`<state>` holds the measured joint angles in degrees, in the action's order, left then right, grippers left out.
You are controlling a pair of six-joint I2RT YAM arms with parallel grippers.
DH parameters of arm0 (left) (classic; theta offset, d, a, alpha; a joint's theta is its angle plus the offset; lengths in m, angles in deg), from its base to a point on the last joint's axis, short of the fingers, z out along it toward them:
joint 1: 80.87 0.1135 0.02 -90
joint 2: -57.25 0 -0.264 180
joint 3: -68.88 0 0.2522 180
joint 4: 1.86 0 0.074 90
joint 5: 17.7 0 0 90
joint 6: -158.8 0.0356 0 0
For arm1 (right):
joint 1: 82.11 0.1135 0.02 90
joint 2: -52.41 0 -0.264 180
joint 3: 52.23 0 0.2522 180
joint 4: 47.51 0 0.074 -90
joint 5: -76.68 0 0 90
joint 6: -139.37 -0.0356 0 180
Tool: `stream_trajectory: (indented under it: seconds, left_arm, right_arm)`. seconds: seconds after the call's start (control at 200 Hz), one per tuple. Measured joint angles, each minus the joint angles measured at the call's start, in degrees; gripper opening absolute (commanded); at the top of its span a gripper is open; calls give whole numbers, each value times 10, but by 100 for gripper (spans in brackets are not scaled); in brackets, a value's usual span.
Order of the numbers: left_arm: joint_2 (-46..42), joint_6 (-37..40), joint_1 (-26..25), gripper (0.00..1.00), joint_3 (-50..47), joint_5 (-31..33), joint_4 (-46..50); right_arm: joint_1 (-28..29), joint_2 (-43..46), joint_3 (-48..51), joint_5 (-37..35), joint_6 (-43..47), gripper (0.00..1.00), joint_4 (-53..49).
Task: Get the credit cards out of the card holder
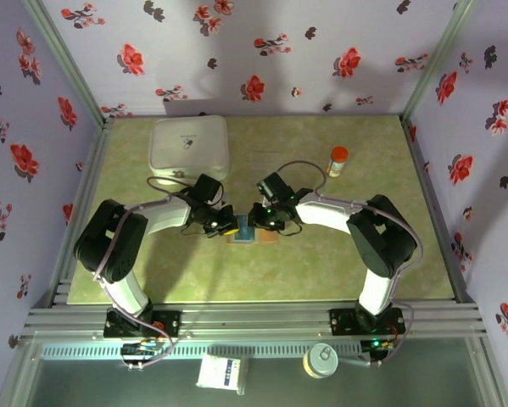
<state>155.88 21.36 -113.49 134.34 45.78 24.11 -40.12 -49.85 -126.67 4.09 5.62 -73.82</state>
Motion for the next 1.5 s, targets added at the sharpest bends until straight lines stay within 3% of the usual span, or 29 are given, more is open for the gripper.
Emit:
stream_trajectory:
  seconds: [0.43, 1.5]
  left_arm:
    - [-8, 0, 0, 5, 0, 9, 3]
    - [2, 13, 0, 3, 9, 10, 20]
  right_arm:
    - [0, -19, 8, 39, -19, 24, 55]
    - [-1, -30, -12, -7, 16, 28, -14]
